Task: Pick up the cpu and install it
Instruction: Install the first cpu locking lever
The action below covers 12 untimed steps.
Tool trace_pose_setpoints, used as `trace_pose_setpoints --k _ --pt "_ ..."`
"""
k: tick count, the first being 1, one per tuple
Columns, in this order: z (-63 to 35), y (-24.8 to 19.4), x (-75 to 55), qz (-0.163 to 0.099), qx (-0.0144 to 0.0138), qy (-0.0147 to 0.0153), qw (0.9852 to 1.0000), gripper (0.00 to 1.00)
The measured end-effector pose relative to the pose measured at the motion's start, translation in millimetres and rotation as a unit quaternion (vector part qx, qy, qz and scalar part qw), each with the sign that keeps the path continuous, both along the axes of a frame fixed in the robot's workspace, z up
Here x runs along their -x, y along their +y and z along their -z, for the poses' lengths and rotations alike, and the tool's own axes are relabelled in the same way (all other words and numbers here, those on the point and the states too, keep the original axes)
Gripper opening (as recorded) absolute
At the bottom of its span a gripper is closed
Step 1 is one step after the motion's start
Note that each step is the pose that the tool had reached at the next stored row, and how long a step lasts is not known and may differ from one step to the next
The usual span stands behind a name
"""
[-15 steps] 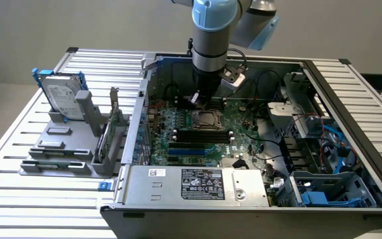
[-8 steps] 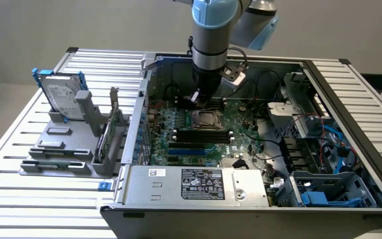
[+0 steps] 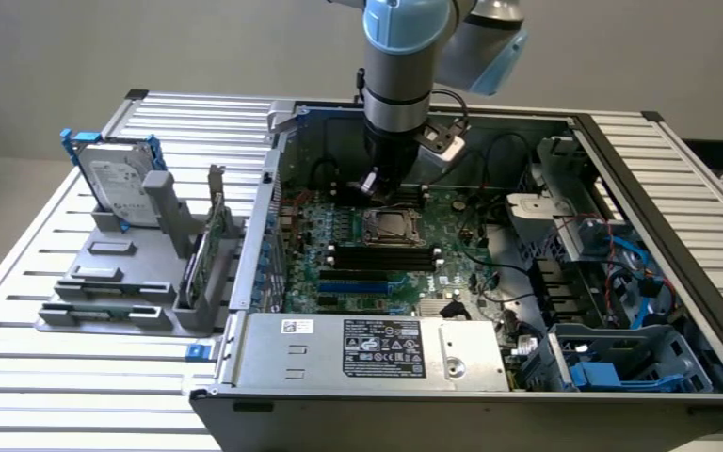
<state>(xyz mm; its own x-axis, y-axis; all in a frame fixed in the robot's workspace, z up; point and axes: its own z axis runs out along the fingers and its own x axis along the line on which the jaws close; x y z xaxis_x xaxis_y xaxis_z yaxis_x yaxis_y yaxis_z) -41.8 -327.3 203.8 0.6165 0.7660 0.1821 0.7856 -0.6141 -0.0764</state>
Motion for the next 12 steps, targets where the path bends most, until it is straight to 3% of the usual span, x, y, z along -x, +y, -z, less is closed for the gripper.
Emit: trace_pose_setpoints --k 4,12 --pt "0.2 2.5 0.5 0.004 -0.0003 -0.0001 1.0000 0.11" --pt "0.2 2.7 2.0 0.009 -0.0003 -0.0001 1.0000 0.11"
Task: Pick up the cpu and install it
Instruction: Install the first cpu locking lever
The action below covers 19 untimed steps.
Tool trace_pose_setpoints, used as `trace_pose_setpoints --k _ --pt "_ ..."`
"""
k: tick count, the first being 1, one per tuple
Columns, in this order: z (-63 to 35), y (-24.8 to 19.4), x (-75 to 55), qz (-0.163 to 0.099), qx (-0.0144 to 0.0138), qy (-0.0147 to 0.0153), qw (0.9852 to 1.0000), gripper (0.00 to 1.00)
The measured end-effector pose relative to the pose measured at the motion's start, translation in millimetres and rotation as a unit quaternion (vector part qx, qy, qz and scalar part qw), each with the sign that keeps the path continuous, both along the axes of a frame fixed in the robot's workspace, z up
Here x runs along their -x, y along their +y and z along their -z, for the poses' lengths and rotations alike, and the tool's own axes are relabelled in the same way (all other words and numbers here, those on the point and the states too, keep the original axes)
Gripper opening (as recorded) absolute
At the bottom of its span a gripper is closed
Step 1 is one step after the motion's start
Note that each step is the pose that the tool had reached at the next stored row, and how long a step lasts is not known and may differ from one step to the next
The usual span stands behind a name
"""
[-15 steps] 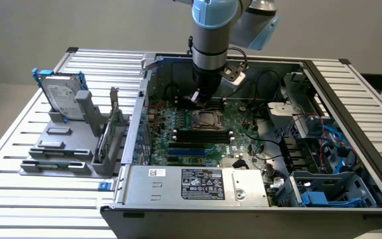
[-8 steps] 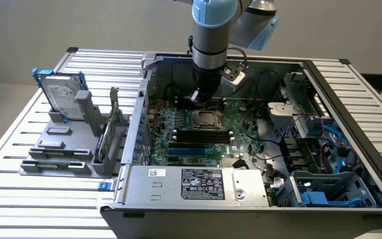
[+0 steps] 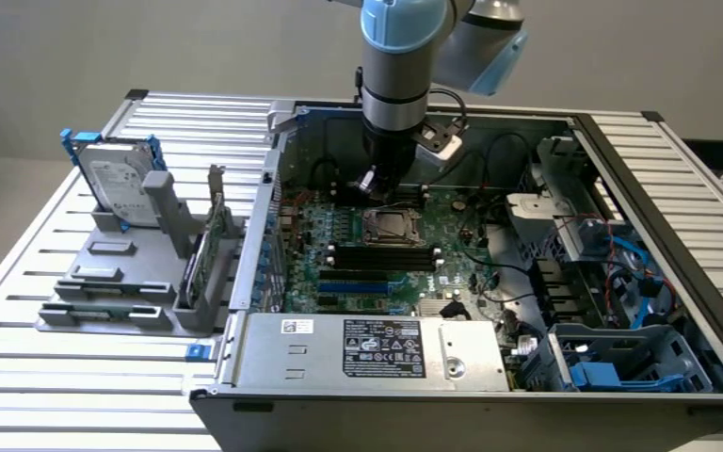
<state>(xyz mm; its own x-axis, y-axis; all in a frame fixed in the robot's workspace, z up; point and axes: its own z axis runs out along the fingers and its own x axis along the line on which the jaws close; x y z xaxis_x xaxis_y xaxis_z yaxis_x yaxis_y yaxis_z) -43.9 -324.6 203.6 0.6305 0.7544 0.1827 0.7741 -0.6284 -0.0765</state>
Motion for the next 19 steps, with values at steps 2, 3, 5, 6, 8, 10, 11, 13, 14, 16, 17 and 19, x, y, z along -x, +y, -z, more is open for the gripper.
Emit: trace_pose_setpoints --k 2,3,5,6,8,10,11,13,14,16,17,19 --pt "0.0 0.0 0.0 0.000 0.0000 0.0000 1.0000 0.11" --pt "0.0 0.0 0.0 0.000 0.0001 0.0000 1.0000 0.11" --pt "0.2 0.0 -0.1 0.000 0.0002 0.0001 1.0000 0.11" --pt "0.5 0.0 -0.1 0.000 0.0002 0.0000 1.0000 0.11" --pt "1.1 0.0 -0.3 0.000 0.0002 0.0000 1.0000 0.11" --pt "1.6 0.0 -0.4 0.000 0.0005 0.0001 1.0000 0.11" --pt "1.7 0.0 -0.6 0.000 0.0007 0.0001 1.0000 0.11" --pt "2.0 0.0 -0.8 0.000 0.0009 0.0000 1.0000 0.11" --pt "2.1 0.0 -1.0 0.000 0.0011 0.0000 1.0000 0.11" --pt "2.2 0.0 -1.2 0.000 0.0016 0.0000 1.0000 0.11" --pt "2.3 0.0 -1.3 0.000 0.0019 0.0000 1.0000 0.11" --pt "2.5 0.0 -1.5 0.000 0.0025 0.0000 1.0000 0.11"
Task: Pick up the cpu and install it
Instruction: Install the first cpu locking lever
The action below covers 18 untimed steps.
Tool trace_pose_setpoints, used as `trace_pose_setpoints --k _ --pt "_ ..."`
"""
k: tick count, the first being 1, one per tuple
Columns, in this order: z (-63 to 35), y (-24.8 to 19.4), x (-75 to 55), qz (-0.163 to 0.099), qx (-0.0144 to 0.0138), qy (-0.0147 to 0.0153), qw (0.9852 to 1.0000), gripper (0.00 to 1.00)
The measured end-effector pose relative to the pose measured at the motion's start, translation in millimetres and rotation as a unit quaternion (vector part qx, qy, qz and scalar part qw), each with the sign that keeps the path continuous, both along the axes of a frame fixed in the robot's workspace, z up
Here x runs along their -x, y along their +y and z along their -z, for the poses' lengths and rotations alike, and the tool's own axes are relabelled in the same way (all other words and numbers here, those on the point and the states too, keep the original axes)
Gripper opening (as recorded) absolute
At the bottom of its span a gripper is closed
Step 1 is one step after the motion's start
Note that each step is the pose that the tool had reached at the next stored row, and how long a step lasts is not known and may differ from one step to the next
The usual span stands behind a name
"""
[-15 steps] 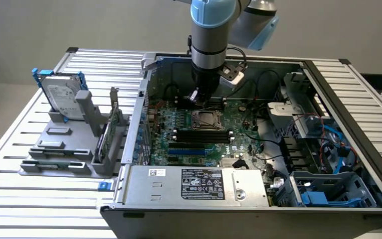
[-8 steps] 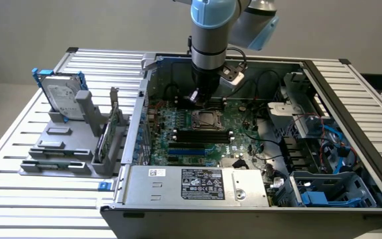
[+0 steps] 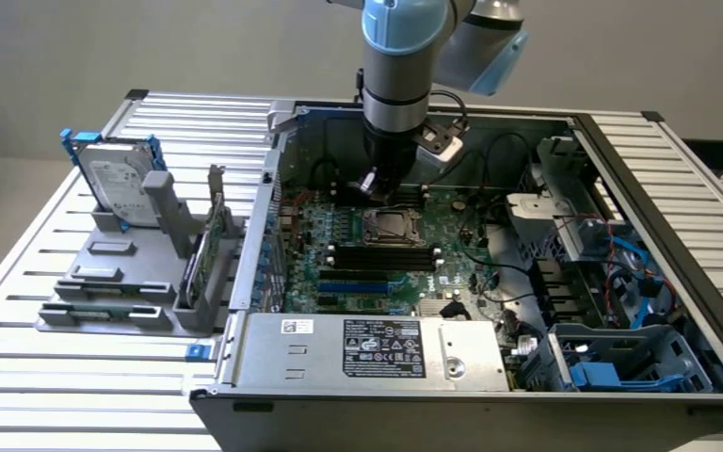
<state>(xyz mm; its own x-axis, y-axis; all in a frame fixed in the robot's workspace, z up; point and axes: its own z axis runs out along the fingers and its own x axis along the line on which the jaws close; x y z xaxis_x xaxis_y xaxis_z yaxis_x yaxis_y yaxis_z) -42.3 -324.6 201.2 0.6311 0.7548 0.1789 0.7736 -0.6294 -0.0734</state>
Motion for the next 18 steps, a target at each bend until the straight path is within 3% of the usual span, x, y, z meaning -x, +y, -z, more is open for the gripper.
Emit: trace_pose_setpoints --k 18 --pt "2.4 0.0 -2.7 0.000 0.0045 0.0000 1.0000 0.11"
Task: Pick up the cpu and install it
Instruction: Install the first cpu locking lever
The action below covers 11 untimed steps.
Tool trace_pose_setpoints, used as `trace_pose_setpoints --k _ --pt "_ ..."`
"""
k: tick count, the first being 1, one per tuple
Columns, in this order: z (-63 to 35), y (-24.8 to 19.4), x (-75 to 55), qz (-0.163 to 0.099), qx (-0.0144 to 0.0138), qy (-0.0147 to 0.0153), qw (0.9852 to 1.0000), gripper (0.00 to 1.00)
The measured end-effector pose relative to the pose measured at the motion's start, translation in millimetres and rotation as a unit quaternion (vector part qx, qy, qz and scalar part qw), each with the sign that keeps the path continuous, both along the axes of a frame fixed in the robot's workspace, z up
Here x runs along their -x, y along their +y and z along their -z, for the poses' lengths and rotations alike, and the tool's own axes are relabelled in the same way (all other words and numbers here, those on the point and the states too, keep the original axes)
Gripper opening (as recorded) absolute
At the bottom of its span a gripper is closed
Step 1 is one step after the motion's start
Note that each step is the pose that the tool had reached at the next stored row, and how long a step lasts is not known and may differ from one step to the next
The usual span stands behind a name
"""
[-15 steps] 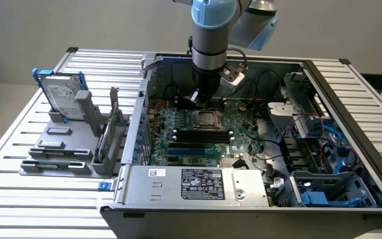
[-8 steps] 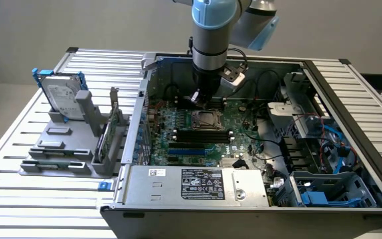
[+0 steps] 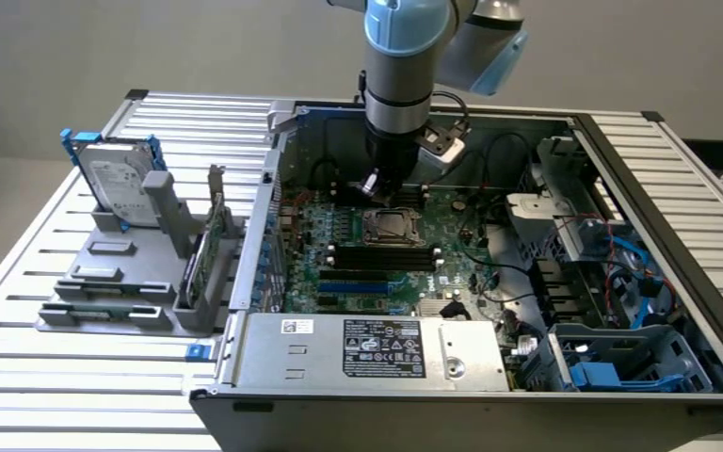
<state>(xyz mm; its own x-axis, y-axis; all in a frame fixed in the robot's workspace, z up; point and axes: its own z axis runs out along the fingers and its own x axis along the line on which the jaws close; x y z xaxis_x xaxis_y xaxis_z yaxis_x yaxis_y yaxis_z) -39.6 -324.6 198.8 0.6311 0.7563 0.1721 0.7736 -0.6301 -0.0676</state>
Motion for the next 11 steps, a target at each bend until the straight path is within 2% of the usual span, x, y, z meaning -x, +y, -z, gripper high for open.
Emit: trace_pose_setpoints --k 11 --pt "1.4 0.0 -1.9 0.000 0.0002 0.0000 1.0000 0.11"
